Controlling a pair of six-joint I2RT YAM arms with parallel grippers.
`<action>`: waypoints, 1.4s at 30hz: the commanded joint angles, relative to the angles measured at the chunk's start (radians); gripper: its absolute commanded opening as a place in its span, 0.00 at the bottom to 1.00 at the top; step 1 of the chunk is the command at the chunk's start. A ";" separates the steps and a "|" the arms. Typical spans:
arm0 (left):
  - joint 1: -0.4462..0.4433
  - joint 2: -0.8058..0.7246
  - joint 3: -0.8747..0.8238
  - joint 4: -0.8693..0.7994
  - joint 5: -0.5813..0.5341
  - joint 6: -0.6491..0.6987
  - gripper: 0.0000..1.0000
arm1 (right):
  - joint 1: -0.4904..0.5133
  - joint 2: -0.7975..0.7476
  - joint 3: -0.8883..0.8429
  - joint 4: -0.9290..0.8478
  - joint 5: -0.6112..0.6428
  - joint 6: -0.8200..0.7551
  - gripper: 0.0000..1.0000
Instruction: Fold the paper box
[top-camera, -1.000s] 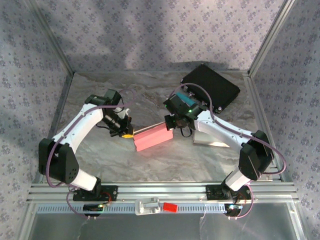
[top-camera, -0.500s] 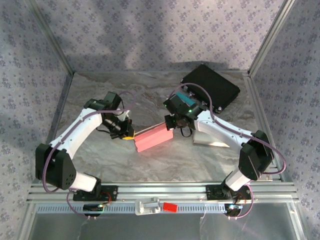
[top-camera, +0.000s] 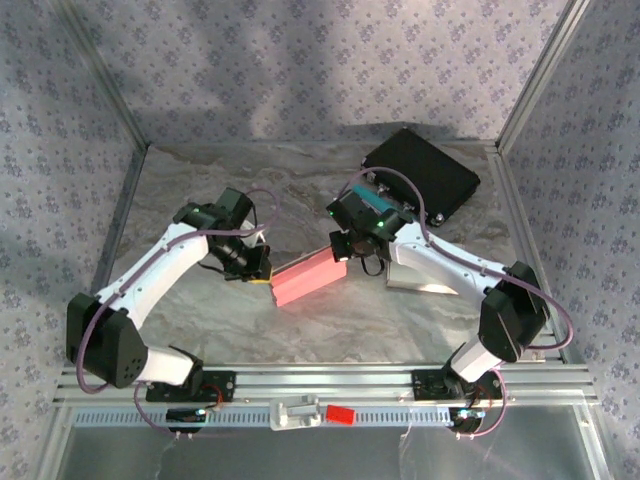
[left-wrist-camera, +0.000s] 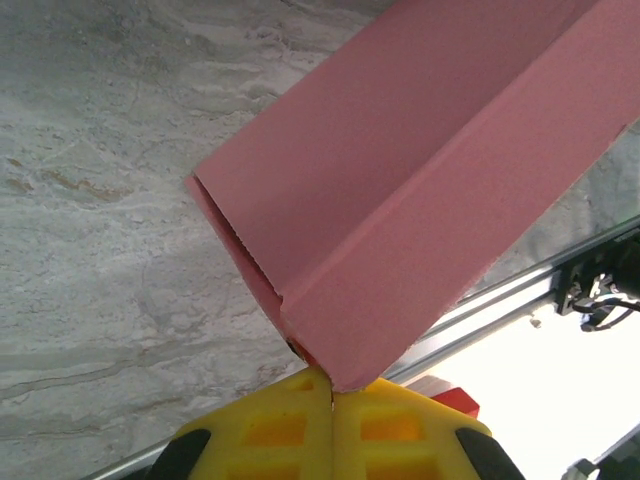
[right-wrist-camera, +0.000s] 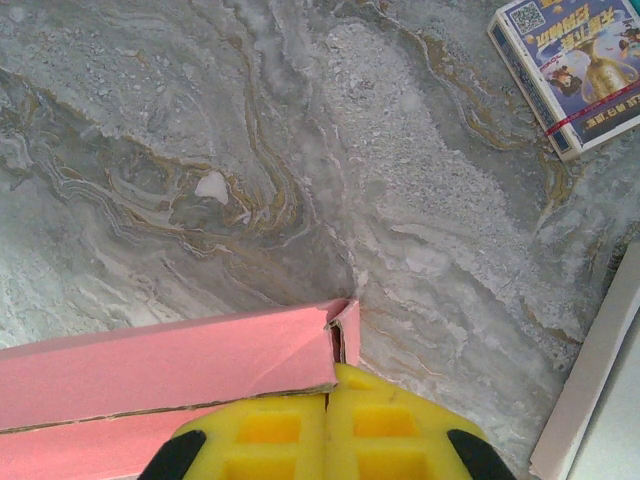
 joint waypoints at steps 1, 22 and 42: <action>-0.030 -0.020 -0.028 0.064 -0.039 -0.034 0.00 | 0.026 0.020 -0.047 -0.069 -0.052 0.023 0.00; -0.155 -0.055 -0.109 0.161 -0.178 -0.172 0.00 | 0.031 0.018 -0.054 -0.063 -0.046 0.029 0.00; -0.250 -0.056 -0.164 0.171 -0.374 -0.205 0.00 | -0.011 -0.111 -0.067 -0.115 -0.179 0.100 0.33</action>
